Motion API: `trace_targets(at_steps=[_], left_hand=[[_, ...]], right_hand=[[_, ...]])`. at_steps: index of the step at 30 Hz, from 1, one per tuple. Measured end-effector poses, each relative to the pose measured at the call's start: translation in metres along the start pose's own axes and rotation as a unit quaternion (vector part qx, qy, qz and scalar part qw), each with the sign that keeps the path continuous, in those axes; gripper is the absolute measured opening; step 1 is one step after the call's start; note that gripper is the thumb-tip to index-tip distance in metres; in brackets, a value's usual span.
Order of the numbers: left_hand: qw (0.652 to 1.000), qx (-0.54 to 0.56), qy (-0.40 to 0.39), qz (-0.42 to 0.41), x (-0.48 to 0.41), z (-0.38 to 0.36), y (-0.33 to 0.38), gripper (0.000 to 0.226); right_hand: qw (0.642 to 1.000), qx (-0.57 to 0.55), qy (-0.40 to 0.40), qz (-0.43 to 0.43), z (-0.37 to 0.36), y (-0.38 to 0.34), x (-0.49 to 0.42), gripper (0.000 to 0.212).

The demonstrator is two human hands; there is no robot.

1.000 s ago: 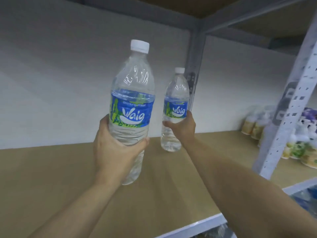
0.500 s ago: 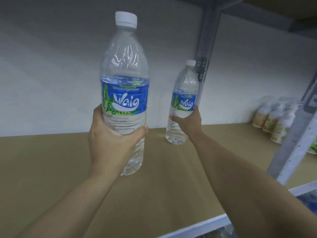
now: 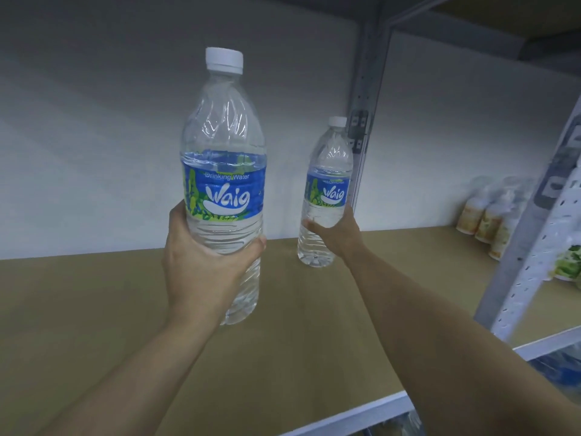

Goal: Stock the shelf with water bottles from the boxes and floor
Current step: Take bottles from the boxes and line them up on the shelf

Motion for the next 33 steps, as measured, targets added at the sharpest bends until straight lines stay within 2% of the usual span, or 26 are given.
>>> trace_targets(at_steps=[3,5,6,9,11,23,33], left_hand=[[1.0,0.002,-0.005,-0.001,0.002,-0.01,0.003,0.078],[1.0,0.005,-0.003,-0.003,0.003,-0.019,0.005,0.08],[1.0,0.007,-0.002,-0.004,0.004,-0.024,0.006,0.08],[1.0,0.01,-0.003,-0.007,0.001,-0.045,0.005,0.082],[1.0,0.013,-0.002,-0.01,-0.004,-0.06,0.004,0.083],[0.999,0.033,0.028,0.012,-0.053,-0.13,-0.027,0.085],[1.0,0.002,-0.013,-0.004,-0.064,-0.15,-0.056,0.096]], right_hand=[[0.996,0.074,-0.041,-0.041,0.006,0.025,0.003,0.103],[0.98,0.182,-0.068,-0.048,0.009,0.043,0.014,0.104],[0.965,0.246,-0.082,-0.047,0.014,0.041,0.027,0.098],[0.913,0.381,-0.145,-0.011,0.035,0.038,0.064,0.059],[0.895,0.416,-0.162,-0.012,0.048,0.045,0.076,0.059],[0.886,0.438,-0.146,0.045,0.046,0.055,0.076,0.064],[0.884,0.443,-0.145,0.043,0.043,0.054,0.077,0.065]])
Point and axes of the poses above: each hand's wrist, its own x-axis away from the middle knuckle, its own z-axis out of the back of the hand, y = z × x, the point moved 1 cm from there along -x, towards the middle knuckle, and after that the axes turned 11 degrees about -x, right-handed, at the moved point
